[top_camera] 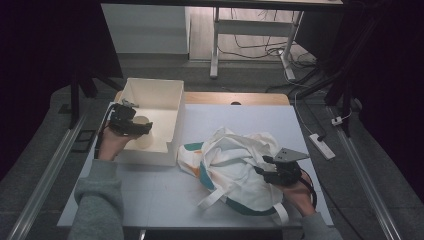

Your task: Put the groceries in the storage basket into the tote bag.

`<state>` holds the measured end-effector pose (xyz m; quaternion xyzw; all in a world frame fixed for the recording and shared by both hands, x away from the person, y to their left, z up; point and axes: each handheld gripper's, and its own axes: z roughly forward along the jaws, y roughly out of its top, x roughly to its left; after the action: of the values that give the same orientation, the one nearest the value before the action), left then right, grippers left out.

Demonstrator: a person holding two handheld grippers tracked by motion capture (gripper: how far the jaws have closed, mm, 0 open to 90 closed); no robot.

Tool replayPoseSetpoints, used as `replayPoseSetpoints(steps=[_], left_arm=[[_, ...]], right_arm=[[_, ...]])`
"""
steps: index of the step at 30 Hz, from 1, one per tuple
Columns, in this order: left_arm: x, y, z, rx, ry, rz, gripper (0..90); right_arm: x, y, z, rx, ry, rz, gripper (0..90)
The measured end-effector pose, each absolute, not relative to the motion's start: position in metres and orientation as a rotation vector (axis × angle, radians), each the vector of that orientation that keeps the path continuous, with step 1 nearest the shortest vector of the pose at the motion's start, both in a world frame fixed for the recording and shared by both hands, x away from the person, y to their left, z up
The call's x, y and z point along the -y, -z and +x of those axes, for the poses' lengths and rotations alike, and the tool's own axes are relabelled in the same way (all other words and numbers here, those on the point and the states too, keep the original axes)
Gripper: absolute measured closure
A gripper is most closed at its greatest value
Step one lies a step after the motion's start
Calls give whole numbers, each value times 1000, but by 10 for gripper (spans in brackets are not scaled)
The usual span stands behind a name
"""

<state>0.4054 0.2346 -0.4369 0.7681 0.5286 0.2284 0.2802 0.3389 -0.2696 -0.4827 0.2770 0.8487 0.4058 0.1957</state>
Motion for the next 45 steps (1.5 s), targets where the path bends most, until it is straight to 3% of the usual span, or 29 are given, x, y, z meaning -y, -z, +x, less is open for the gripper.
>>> replayPoseSetpoints(steps=[16,31,45], left_arm=[[-228,443,416,-1526,-639,2103,85],[-225,447,421,-1581,-616,2156,173],[-226,446,419,-1527,-592,2145,195]], right_arm=[[267,484,339,-2388,-1123,766,461],[265,486,338,-2392,-1122,760,461],[265,486,338,-2392,-1109,760,460]])
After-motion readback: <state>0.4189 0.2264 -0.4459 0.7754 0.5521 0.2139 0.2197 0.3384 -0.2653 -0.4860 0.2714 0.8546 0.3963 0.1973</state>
